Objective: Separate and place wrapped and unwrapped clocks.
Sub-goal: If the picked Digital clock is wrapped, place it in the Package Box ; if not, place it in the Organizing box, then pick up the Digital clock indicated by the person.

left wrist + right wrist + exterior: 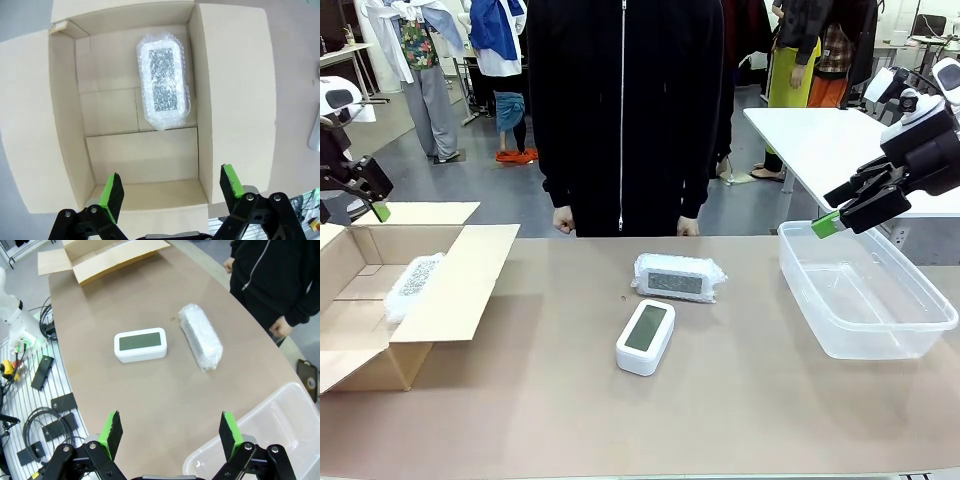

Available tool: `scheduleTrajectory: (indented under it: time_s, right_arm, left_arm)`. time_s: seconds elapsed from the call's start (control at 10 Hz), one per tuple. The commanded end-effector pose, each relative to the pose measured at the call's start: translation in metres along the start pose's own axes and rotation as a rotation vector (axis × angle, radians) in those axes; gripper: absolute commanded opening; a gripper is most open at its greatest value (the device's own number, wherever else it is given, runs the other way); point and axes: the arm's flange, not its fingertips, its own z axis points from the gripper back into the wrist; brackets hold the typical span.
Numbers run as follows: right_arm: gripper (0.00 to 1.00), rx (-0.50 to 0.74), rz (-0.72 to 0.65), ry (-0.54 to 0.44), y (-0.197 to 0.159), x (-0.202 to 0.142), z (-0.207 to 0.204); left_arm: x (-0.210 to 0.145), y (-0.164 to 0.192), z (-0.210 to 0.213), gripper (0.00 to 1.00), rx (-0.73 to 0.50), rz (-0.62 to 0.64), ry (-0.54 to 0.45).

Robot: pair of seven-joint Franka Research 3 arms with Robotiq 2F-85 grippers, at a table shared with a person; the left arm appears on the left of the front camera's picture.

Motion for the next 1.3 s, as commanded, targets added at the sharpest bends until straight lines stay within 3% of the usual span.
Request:
scheduleTrajectory:
  time_s: [0.0,1.2]
  right_arm:
    - [1.00,0.024,0.009,-0.024,-0.0024,0.0001,-0.0034]
    - [1.00,0.024,0.009,-0.024,-0.0024,0.0001,-0.0034]
  left_arm:
    - [-0.0020,0.0009,0.0081,1.00,0.011,0.002,-0.019]
    - [-0.0020,0.0009,0.0081,1.00,0.011,0.002,-0.019]
